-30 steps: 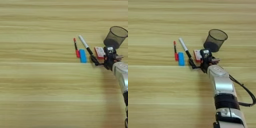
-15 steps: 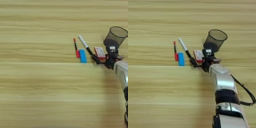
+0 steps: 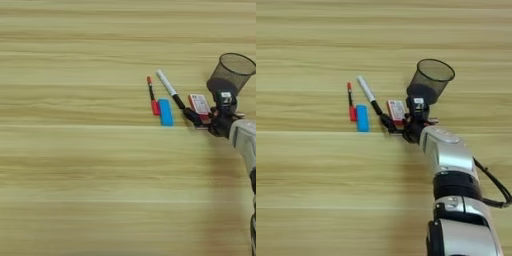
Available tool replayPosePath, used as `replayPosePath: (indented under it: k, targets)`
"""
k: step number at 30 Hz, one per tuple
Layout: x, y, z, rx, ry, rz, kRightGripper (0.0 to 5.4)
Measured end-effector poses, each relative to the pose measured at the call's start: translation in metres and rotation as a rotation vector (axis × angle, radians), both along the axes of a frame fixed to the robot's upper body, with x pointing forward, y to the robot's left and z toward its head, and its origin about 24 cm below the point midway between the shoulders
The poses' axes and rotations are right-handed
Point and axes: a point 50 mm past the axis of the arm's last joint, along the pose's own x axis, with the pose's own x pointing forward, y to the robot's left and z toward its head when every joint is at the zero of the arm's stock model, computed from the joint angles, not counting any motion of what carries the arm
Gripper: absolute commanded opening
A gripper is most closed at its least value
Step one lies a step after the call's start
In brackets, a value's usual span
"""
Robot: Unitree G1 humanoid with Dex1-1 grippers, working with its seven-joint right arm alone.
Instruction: Move the objects on the table
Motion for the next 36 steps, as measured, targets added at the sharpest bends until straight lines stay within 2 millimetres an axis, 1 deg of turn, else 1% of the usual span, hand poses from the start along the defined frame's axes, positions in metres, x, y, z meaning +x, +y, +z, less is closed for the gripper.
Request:
replayPosePath:
  k: [6,7,8,10,12,18,31,36]
  targets:
    - [0.0014,0.0005,0.0000,-0.001,0.007,0.005,3.58]
    - [0.0015,0.0006,0.0000,0.000,0.007,0.005,3.58]
    - [0.0016,0.0007,0.0000,0.000,0.007,0.006,3.39]
    - [0.0018,0.0008,0.0000,0.002,0.008,0.008,3.19]
    - [0.0019,0.0011,0.0000,0.004,0.008,0.011,2.83]
    - [0.0022,0.0012,-0.0001,0.009,0.011,0.018,2.12]
    - [0.0027,0.0005,0.0002,0.008,0.006,0.015,2.11]
    - [0.0019,-0.0018,0.0011,-0.006,-0.008,-0.019,2.11]
